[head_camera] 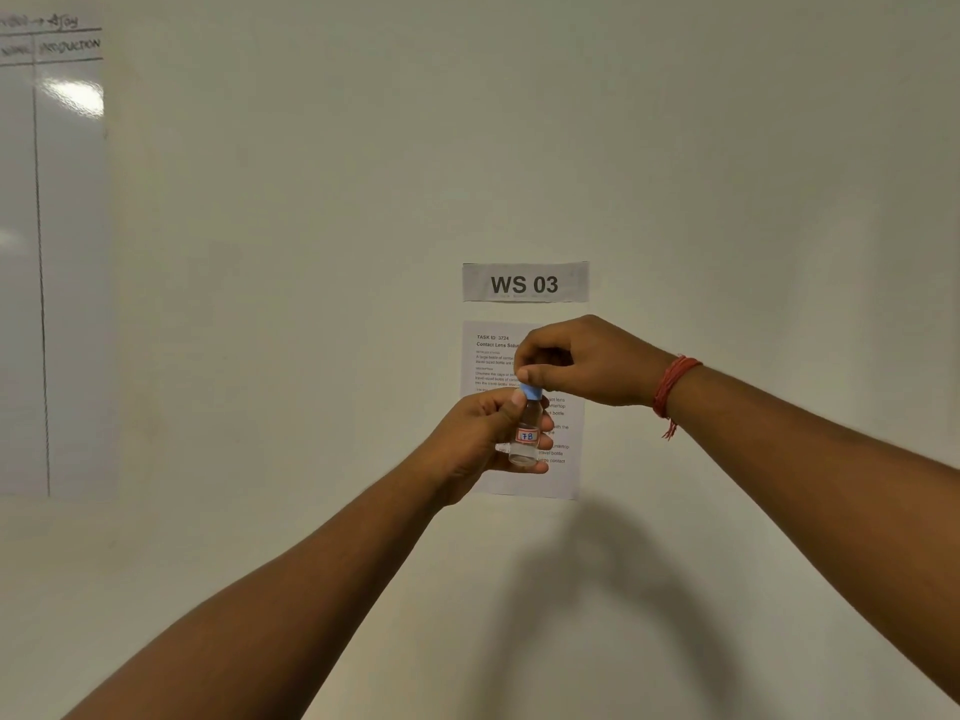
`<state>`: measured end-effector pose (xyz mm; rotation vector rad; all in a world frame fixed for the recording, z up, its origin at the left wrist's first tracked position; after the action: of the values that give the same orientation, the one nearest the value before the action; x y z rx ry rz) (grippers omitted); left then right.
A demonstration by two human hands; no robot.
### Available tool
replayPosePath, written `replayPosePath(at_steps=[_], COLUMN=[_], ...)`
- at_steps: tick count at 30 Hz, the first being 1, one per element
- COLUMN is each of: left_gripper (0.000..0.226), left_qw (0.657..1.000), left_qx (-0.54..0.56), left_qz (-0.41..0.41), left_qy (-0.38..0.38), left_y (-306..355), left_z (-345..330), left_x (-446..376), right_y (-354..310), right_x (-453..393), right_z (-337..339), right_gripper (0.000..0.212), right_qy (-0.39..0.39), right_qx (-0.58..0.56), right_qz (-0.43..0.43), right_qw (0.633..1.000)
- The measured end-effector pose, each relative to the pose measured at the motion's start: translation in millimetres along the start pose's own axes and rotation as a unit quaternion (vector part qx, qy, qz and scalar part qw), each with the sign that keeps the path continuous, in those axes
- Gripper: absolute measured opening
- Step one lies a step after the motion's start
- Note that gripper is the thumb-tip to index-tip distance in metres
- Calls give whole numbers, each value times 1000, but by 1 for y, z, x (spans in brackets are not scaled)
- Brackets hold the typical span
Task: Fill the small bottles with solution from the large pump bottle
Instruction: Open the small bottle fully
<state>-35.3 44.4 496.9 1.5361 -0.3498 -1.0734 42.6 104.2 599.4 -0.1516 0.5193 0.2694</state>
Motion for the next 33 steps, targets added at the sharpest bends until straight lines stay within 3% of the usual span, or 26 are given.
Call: replayPosePath(at_steps=[5,11,16,22,33], left_gripper=[43,42,56,40,54], left_qw=[1000,1000,1000,1000,1000], left_qx=[5,7,9,6,6], left_qz=[2,3,-1,5,3], left_qy=[5,7,0,11,1], left_y=[1,4,6,3,1], left_z=[1,2,2,6,2], left_x=[0,1,2,2,4], right_y=[2,-3,-6,-3,-9], right_x=[-3,-4,-4,-4,-5], right_z=[0,1,3,9,6], right_gripper=[19,14,8,20,4], right_qy=[12,2,-6,45,30], right_qx=[12,8,2,8,15], right_qz=[-14,-8,-3,-29,-27], right_qw=[1000,1000,1000,999,999])
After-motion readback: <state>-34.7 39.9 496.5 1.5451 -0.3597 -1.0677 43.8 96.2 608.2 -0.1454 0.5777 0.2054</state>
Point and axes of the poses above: each hand's wrist, its own x-axis away from the middle knuckle, its own z-axis out of the back of the hand, y = z × x, the point moved 9 cm from there along -x, towards the middle knuckle, and after that the axes turned 2 degrees about -y, right-handed, at the moved point
